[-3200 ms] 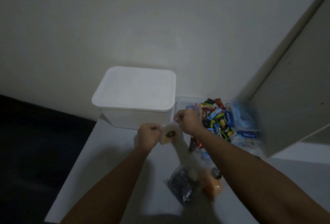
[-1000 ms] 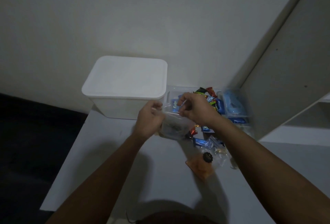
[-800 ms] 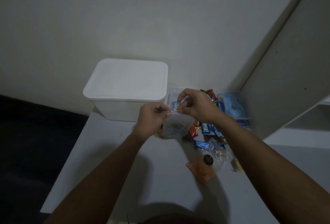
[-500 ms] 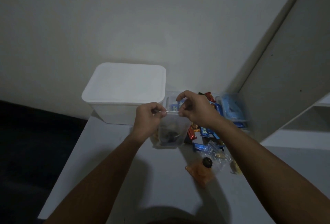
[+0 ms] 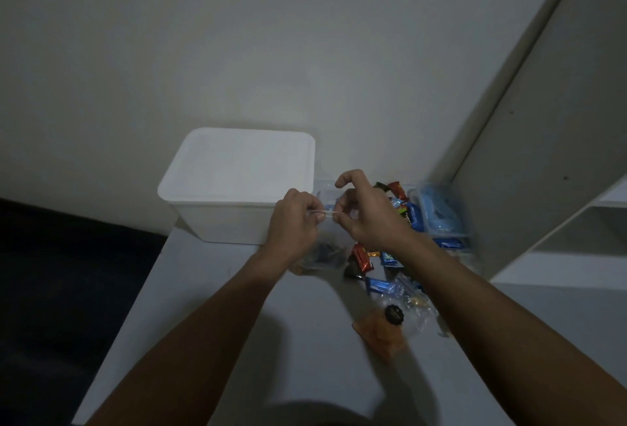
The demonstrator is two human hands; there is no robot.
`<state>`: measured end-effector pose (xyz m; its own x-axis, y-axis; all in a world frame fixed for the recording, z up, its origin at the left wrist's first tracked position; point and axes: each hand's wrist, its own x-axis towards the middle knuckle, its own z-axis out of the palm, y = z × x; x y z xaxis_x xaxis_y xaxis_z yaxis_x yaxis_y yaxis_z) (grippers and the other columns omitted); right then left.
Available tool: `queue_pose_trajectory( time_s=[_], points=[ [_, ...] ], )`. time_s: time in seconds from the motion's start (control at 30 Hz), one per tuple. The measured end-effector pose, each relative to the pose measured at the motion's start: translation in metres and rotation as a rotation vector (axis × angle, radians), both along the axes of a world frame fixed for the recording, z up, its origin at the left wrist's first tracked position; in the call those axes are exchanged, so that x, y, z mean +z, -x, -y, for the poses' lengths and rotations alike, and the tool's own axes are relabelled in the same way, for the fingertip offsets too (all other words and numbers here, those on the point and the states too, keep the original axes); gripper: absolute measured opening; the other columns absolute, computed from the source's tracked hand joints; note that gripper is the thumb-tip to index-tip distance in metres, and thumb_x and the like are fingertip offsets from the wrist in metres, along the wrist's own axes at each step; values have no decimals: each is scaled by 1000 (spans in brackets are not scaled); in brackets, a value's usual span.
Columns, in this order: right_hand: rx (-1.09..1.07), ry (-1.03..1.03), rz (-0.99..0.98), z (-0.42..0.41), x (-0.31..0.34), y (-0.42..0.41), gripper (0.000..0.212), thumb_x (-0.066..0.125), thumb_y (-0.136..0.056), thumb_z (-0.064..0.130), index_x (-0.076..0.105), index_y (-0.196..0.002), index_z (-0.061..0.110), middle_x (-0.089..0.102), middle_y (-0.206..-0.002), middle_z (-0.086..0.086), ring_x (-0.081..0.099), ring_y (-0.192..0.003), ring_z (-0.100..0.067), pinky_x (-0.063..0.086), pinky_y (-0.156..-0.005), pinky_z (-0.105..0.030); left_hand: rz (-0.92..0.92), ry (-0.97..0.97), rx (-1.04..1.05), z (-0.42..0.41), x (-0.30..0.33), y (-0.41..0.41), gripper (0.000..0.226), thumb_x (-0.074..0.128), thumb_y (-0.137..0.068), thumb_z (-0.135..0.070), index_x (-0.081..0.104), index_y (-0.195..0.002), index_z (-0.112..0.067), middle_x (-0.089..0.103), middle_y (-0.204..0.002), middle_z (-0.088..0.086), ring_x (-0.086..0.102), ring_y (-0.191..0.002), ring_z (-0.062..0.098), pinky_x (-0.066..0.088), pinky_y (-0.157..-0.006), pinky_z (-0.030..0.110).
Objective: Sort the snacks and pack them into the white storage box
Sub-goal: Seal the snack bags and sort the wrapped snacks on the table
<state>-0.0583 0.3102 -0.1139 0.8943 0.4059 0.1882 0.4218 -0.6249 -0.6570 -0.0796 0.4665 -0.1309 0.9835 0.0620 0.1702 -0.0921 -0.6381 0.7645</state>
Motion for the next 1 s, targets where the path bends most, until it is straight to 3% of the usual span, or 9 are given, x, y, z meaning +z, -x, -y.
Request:
queue_pose_trajectory(
  time_s=[0.2, 0.37, 0.57, 0.7, 0.8, 0.87, 1.0],
  points=[
    [-42, -65, 13, 6, -1, -1, 49, 67, -83, 4, 36, -116, 22, 66, -81, 1, 64, -75, -15, 57, -73, -40, 27, 95, 7, -10, 2, -1, 11, 72, -81, -13, 65, -81, -21, 62, -92, 0, 55, -87, 8, 36, -73, 7],
    [-27, -55, -13, 1, -1, -2, 62, 70, -82, 6, 32, -128, 22, 64, -81, 4, 63, -76, -11, 57, -76, -35, 14, 115, 44, -9, 6, -1, 14, 77, -75, -6, 70, -75, -17, 63, -83, -1, 56, -75, 3, 38, -66, 9],
    [-20, 90, 52, -3, -7, -4, 55, 67, -79, -2, 34, -119, 19, 63, -80, 3, 60, -72, -15, 56, -67, -43, 19, 99, 17, -6, 7, 0, 10, 77, -76, -7, 72, -80, -16, 63, -82, -2, 55, -74, 2, 38, -64, 7],
    [-57, 116, 77, 3, -6, -9, 59, 72, -83, 9, 35, -127, 19, 64, -89, 3, 61, -77, -13, 54, -69, -27, 18, 81, 63, -14, 5, -7, 14, 73, -80, -6, 68, -76, -18, 66, -88, 3, 55, -75, 3, 38, -61, 5],
    [-93, 103, 22, 12, -7, -14, 61, 72, -81, 1, 35, -125, 24, 63, -87, 5, 60, -76, -6, 46, -62, -12, 0, 83, 30, -20, 4, -9, 11, 72, -81, -10, 67, -83, -20, 62, -95, 3, 54, -80, 6, 37, -65, 10],
    [-100, 100, -1, 12, -8, -14, 61, 71, -81, -2, 34, -121, 25, 63, -84, 5, 60, -75, -3, 43, -59, -11, -16, 65, -25, -17, 4, -8, 13, 75, -79, -16, 70, -91, -20, 60, -98, 0, 54, -87, 7, 37, -68, 11],
    [-102, 9, -31, 9, -6, -11, 57, 71, -82, -1, 35, -119, 23, 64, -78, 4, 61, -71, -1, 44, -58, -9, 34, 43, 4, -13, 2, -13, 5, 78, -76, -15, 74, -80, -15, 64, -87, 0, 54, -82, 9, 40, -73, 20]
  ],
)
